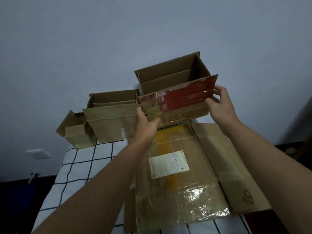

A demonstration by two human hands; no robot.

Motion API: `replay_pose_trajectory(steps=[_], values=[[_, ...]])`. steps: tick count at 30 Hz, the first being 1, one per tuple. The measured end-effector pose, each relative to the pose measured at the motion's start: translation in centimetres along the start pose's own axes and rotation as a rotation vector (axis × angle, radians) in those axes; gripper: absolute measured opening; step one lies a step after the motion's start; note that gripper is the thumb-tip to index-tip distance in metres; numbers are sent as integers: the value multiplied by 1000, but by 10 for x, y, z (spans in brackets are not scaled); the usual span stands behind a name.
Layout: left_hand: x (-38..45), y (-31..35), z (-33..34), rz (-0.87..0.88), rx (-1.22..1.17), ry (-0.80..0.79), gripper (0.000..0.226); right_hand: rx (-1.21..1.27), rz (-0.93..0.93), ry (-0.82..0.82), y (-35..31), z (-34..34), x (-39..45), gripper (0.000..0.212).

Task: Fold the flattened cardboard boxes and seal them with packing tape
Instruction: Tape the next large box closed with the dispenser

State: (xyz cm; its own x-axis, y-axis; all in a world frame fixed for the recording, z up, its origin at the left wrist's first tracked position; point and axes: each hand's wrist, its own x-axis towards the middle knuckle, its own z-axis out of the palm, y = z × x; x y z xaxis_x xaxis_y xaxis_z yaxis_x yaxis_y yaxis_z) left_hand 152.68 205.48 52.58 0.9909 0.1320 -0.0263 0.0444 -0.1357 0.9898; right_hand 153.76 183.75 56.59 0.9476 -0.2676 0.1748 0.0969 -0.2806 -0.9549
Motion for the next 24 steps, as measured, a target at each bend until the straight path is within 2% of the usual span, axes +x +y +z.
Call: replay_pose_trajectory(steps=[5, 12, 18, 24], values=[[-2, -16, 3, -26, 24, -8, 78, -27, 45, -12, 19, 4, 2, 43], [11, -18, 5, -9, 163, 69, 76, -60, 52, -82, 34, 17, 8, 52], [5, -22, 9, 6, 120, 119, 83, -91, 39, -131, 35, 21, 7, 60], [-18, -25, 14, 73, 294, 136, 71, -151, 45, -125, 40, 24, -12, 67]])
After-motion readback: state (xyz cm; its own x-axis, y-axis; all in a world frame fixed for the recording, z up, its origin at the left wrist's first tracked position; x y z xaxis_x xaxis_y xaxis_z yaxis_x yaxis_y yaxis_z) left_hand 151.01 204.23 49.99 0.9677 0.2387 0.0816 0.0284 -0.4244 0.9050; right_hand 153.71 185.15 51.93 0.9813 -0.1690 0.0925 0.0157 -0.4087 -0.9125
